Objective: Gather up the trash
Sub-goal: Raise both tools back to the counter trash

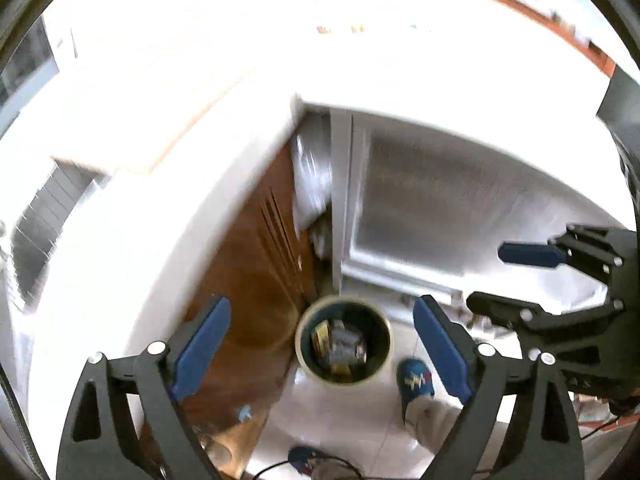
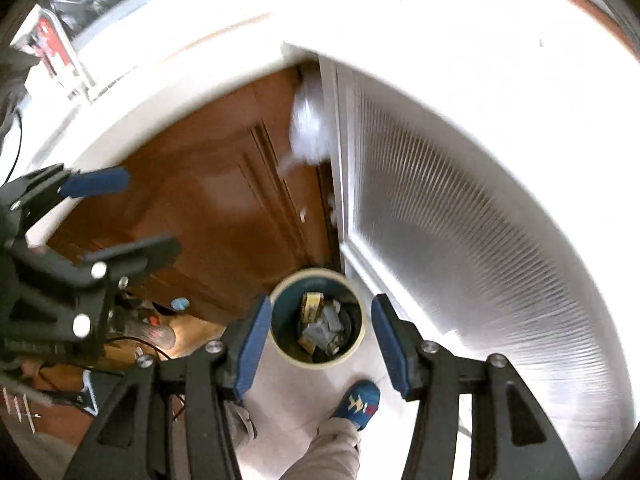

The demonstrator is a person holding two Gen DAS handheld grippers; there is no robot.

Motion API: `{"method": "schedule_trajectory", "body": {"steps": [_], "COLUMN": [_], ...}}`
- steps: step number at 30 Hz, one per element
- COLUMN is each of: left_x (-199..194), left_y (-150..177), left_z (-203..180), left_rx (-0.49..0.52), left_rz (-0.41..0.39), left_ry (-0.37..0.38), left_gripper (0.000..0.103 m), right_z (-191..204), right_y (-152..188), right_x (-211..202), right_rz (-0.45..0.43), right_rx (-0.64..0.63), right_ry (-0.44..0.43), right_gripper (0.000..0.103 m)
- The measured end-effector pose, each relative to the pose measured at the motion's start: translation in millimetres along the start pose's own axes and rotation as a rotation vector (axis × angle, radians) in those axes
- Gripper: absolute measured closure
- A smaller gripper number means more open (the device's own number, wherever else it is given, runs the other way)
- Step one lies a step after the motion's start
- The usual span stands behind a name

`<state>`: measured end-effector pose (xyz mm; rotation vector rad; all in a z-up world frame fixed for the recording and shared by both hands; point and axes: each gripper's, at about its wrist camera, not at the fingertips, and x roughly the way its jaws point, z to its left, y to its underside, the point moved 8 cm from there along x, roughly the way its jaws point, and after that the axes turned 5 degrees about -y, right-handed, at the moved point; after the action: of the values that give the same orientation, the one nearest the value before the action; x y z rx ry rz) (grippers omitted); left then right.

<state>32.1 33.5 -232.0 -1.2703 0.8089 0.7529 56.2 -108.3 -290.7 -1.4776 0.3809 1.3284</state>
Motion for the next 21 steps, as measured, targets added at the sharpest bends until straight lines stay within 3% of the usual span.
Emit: {"method": "schedule_trajectory", "body": {"steps": [7, 12, 15, 21], "left_x": [-55.1, -67.0, -50.1, 9.9], "left_y": [-85.1, -141.6, -176.2, -222.4], "left_z": [15.7, 24.0, 27.1, 32.6], "left_rx": [-0.070, -0.136, -0.158, -0.204], "left_rz": [-0.147, -0.198, -0.206, -0.163], "left_ry": [0.008, 0.020, -0.007, -0.044], "left_gripper": [0.001, 0.001, 0.001, 0.001], "right_z": [1.5, -19.6, -44.1, -91.2], "right_y": [-67.0, -128.0, -162.8, -219.9], "right_x": [-72.7, -110.3, -110.5, -86.0], "right_rz": [-0.167, -0.277, -0.304, -0.268], "right_rx": [-0.022, 0.011, 0.045, 0.095], "right_ry": [-0.033, -0.066, -0.077, -0.084], "right_gripper": [0.049, 0.040, 0.039, 0.038]}}
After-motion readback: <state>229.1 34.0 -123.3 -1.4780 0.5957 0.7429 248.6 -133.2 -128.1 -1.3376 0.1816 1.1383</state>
